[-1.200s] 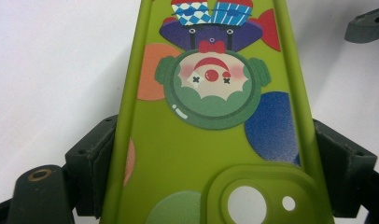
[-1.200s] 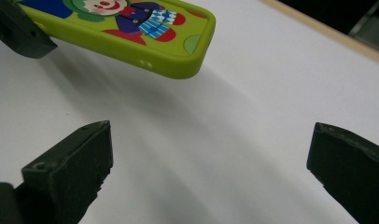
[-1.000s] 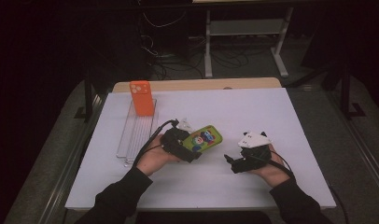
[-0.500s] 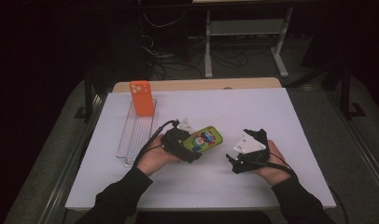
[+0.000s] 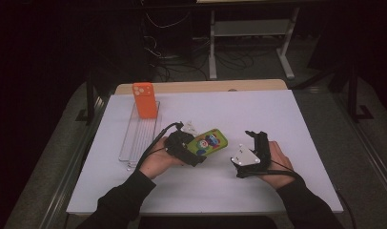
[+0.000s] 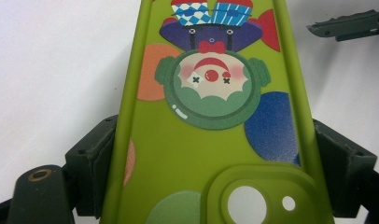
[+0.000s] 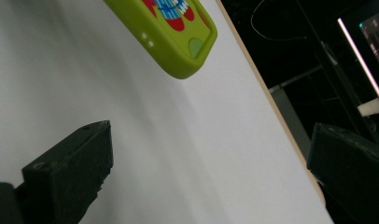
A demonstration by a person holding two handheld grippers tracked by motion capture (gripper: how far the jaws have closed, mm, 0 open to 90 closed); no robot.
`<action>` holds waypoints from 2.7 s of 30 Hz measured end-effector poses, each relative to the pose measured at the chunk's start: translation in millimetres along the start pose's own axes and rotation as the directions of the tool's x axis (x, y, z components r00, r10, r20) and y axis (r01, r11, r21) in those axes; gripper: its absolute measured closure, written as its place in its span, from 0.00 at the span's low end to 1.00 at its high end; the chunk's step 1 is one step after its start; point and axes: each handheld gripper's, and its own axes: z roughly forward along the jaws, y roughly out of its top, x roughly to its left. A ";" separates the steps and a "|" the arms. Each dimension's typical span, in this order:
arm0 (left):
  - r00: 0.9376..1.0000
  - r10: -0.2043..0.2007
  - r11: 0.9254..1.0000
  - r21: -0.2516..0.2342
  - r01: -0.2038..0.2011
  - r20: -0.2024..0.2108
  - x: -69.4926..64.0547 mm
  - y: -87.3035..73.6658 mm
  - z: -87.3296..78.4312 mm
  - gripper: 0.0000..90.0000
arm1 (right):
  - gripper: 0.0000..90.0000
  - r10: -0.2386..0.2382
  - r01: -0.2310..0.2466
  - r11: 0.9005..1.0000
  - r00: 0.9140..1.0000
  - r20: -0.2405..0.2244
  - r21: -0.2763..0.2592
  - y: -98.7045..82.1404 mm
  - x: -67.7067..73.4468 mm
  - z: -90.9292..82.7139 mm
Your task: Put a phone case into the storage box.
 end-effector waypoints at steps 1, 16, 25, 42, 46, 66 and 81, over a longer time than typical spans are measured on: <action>1.000 0.001 1.000 0.000 -0.001 0.000 0.1 0.0 -0.1 0.17 | 0.00 -0.012 0.012 1.000 1.000 0.009 -0.003 0.5 1.3 0.2; 1.000 0.004 1.000 0.013 -0.005 0.016 4.4 2.1 -1.9 0.17 | 0.00 -0.246 0.252 0.968 0.959 0.142 -0.020 11.5 12.3 1.6; 1.000 0.000 1.000 -0.002 0.000 0.026 5.4 5.7 -3.6 0.17 | 0.04 -0.315 0.326 0.945 0.933 0.173 -0.037 23.6 18.8 10.1; 0.999 0.020 1.000 0.003 -0.020 0.028 5.0 6.8 -5.5 0.17 | 0.31 -0.469 0.493 0.869 0.846 0.255 -0.037 42.5 38.4 23.3; 0.999 0.019 1.000 0.004 -0.019 0.028 5.2 6.5 -6.0 0.17 | 0.47 -0.495 0.519 0.854 0.832 0.252 -0.036 43.5 41.6 23.6; 0.999 0.017 1.000 -0.001 -0.017 0.041 5.9 6.5 -7.6 0.17 | 0.83 -0.552 0.579 0.814 0.793 0.258 -0.038 42.2 48.7 22.6; 0.999 0.032 0.996 -0.082 -0.029 0.041 6.6 1.5 -17.1 0.00 | 0.84 -0.523 0.552 0.833 0.808 0.272 -0.037 41.4 43.4 19.3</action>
